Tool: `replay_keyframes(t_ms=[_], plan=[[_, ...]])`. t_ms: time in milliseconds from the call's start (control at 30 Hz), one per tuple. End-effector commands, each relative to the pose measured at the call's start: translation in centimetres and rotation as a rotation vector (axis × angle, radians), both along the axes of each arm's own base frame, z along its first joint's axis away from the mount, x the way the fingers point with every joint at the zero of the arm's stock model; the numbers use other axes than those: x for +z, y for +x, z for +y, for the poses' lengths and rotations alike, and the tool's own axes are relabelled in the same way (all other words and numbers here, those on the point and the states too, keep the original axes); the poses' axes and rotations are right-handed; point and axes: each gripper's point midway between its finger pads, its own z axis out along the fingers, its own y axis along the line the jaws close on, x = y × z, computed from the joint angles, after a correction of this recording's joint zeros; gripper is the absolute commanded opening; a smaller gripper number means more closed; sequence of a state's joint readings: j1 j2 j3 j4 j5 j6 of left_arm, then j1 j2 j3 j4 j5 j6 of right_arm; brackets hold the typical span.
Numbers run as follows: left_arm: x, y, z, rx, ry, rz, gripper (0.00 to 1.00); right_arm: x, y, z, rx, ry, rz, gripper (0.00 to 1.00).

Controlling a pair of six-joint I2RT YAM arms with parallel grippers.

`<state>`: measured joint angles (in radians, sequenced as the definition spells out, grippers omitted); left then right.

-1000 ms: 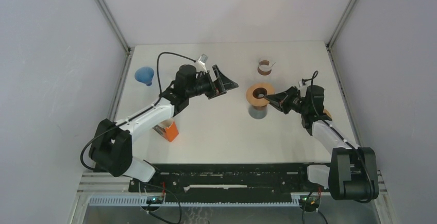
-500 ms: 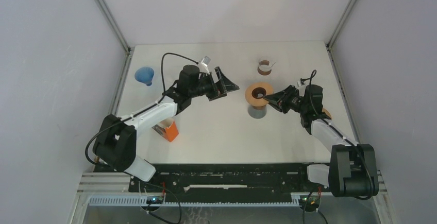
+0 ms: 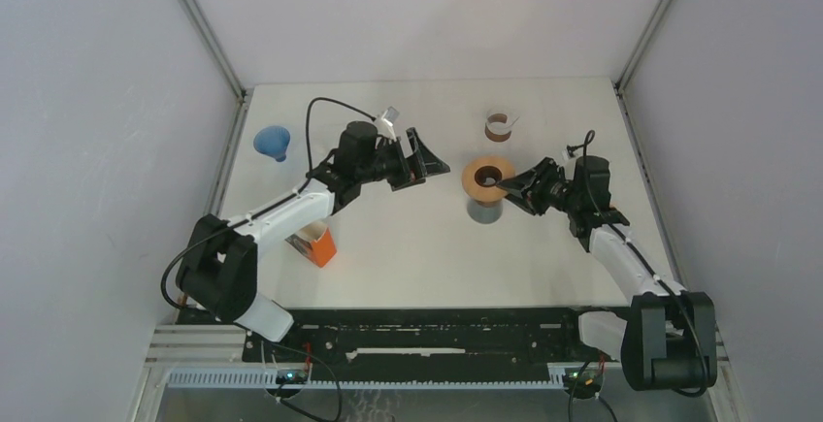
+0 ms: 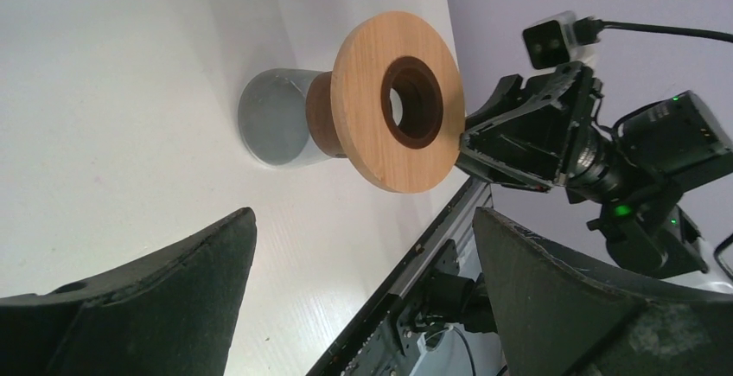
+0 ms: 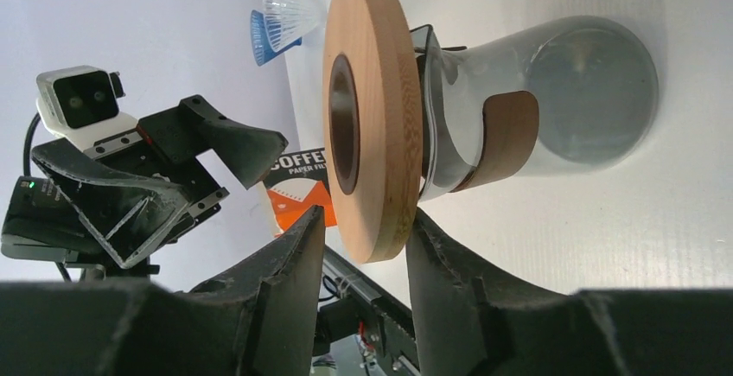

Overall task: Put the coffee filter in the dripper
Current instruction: Place the connecting ring onto the coffee server, then pick up a coffee dripper from the center of the board.

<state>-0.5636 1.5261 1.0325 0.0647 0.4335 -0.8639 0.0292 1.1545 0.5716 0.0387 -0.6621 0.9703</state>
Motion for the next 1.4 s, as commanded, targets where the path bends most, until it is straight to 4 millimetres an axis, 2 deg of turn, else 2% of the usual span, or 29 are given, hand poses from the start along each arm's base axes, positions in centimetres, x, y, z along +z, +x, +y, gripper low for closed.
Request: replay_keyframes(t_ms=[0,167,400,767,867,1033,1267,1367], plan=[[3.5,0.2,-0.6,-0.037,-0.026,-0.096,1.00,1.8,0.3,-0.4,-0.003,-0.072,-0.080,0.48],[3.2,0.1,-0.1,-0.031,0.011,-0.108,1.00,1.4,0.2,-1.1,-0.011,-0.133,-0.061,0.53],[3.4,0.0,0.5,-0.018,0.039,-0.123,1.00,1.5,1.0,-1.4,-0.008,-0.174,-0.063,0.57],[4.2,0.0,2.6,0.043,0.119,-0.160,1.00,1.4,1.7,-1.9,0.013,-0.232,-0.056,0.62],[4.5,0.5,4.7,0.111,0.172,-0.171,1.00,2.3,1.5,-2.4,0.007,-0.255,-0.079,0.68],[4.9,1.5,10.2,0.238,0.263,-0.198,1.00,3.6,0.4,-3.7,0.005,-0.366,-0.134,0.81],[5.0,2.9,18.7,0.451,0.333,-0.179,1.00,6.3,-1.6,-4.9,-0.028,-0.466,-0.236,0.85],[4.5,3.8,21.5,0.519,0.322,-0.144,1.00,7.1,-2.4,-5.3,-0.038,-0.512,-0.284,0.85]])
